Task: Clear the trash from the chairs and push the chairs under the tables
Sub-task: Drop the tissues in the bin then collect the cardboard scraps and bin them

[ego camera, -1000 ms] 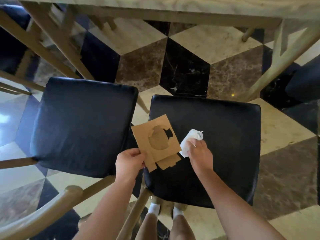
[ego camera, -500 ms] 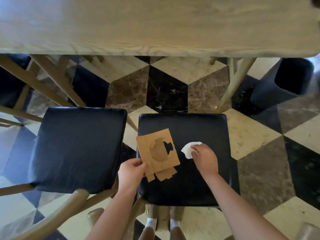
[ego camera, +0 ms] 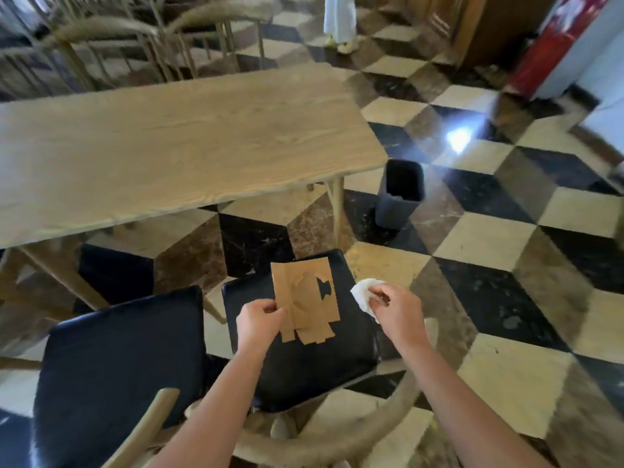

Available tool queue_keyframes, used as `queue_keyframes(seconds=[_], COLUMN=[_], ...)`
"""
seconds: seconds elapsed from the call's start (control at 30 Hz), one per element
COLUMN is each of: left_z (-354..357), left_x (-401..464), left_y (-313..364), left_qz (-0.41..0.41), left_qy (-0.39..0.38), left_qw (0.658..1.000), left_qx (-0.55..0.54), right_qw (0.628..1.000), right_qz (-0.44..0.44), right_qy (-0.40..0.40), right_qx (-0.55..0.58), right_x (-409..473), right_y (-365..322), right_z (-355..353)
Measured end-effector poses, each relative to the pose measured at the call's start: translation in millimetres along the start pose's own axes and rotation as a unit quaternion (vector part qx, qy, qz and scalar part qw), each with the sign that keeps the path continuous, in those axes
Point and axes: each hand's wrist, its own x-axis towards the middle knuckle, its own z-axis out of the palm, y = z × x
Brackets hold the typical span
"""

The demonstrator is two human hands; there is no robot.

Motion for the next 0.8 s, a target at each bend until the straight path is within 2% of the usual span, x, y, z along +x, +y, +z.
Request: queue_keyframes(seconds=[0.2, 0.37, 0.63, 0.8], left_z=[30.5, 86.0, 191.0, 232.8], left_x=[-38.9, -72.8, -131.6, -145.0], left_y=[40.3, 71.3, 108.3, 128.4], left_qz=[0.056, 0.081, 0.064, 0.065], left_qy=[-0.039, -0.051, -0.044, -0.033], left_qw=[0.998, 0.995, 0.997, 0.997], left_qx=[0.015, 0.030, -0.025, -0.019], right_qw=[0.999, 0.997, 0.997, 0.997], right_qz=[0.006, 0.007, -0.025, -0.035], right_qy=[0.045, 0.072, 0.069, 0.066], right_qx=[0.003, 0.001, -0.021, -0.026], right_x=[-27.0, -35.7, -29.9, -13.6], right_y=[20.0, 62.9, 151.7, 190.4], right_z=[-55.5, -106.3, -208.9, -243.3])
